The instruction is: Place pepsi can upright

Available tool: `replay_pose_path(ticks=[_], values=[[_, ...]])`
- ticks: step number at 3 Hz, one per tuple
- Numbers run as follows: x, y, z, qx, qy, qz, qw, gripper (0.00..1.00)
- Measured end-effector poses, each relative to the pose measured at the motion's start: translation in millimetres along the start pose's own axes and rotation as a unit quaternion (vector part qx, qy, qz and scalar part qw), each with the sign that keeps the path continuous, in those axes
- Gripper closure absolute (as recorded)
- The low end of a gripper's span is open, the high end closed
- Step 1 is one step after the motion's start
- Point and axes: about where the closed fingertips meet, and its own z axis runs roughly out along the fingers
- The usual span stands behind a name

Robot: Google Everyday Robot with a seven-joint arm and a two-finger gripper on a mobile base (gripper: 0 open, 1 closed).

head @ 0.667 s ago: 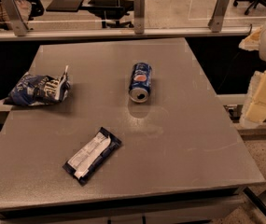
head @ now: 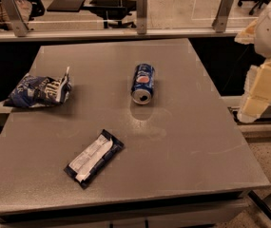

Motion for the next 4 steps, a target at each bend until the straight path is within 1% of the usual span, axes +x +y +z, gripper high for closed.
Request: replay_pose_path(ticks=[1, 2, 3, 4], values=[[-41, -30, 16, 0.015, -0.044, -0.070, 0.9965, 0.00], [-67, -49, 33, 0.018, -0.084, -0.130, 0.9879, 0.00], [-101, -58, 53, 0.031, -0.119, -0.217, 0.9684, 0.00], [-130, -58, 74, 0.044, -0.121, -0.326, 0.9365, 0.00]])
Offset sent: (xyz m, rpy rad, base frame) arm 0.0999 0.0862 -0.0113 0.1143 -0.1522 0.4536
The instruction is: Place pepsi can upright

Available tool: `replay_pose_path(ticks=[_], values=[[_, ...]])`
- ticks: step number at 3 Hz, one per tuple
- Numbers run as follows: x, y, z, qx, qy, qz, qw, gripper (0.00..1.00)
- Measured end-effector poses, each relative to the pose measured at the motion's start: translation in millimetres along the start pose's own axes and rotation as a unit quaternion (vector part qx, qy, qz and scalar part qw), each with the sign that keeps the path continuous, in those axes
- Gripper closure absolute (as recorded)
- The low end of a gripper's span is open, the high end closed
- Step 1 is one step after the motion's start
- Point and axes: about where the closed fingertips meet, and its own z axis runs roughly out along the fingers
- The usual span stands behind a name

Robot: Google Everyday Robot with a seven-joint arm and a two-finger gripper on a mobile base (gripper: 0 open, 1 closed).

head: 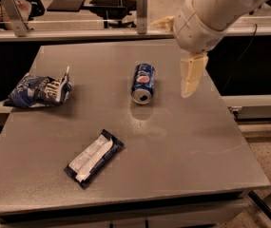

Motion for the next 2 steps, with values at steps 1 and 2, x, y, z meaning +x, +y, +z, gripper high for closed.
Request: replay_pose_path(ticks=[1, 2], values=[[-12, -9, 35, -0.023, 0.001, -0.147, 0.9889, 0.00], [-18, -12, 58, -0.045, 0.003, -0.231, 0.9718, 0.00]])
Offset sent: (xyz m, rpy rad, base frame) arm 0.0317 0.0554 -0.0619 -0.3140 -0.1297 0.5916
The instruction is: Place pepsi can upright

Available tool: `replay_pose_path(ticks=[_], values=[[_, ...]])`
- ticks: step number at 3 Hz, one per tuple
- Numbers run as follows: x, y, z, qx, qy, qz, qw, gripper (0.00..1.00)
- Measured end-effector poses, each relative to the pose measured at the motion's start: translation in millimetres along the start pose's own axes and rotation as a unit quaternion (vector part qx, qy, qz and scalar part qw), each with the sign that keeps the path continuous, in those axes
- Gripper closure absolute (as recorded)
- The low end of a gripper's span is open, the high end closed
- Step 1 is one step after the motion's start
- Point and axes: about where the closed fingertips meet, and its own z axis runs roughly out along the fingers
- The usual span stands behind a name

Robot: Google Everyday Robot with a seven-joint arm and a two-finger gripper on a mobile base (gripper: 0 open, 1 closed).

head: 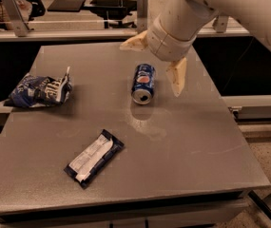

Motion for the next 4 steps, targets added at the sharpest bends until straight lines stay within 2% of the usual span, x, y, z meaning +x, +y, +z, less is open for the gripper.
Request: replay_pose_path(ticks=[1, 2, 3, 4], values=[[4, -1, 31, -0.058, -0.003, -0.090, 0.9942, 0.00], [1, 2, 46, -0.096, -0.006, -0.139, 0.9856, 0.00], [-2, 4, 57, -0.131, -0.014, -0.173, 0.9761, 0.00], [-2, 9, 62, -0.155, -0.019, -0.192, 0.9689, 0.00]])
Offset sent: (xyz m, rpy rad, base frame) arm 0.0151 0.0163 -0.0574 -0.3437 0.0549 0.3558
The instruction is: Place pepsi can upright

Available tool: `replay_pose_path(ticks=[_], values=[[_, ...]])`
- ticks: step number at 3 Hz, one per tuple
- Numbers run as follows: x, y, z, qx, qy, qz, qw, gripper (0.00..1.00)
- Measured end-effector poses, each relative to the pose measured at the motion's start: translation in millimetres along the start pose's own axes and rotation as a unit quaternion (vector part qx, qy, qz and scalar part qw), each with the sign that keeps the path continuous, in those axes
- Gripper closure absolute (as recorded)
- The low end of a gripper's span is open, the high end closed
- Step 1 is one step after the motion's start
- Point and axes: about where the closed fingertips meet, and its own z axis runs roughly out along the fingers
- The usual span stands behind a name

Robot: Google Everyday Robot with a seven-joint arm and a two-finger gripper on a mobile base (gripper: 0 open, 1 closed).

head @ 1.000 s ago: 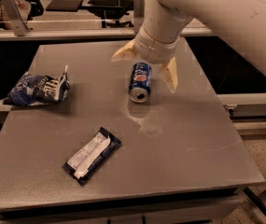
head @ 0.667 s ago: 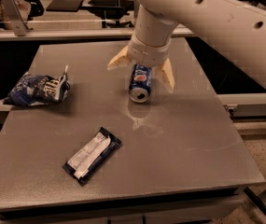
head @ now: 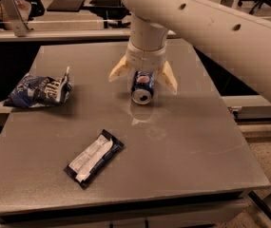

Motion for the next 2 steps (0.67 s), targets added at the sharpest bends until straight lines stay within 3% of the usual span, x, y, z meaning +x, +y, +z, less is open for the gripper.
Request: replay_pose_path(ticks=[1, 2], values=[[1.8, 1.1, 6.0, -0.014, -0.007, -0.008, 0.9998, 0.16], [6.6, 0.6, 10.0, -0.022, -0.012, -0.001, 0.9997, 0.47]])
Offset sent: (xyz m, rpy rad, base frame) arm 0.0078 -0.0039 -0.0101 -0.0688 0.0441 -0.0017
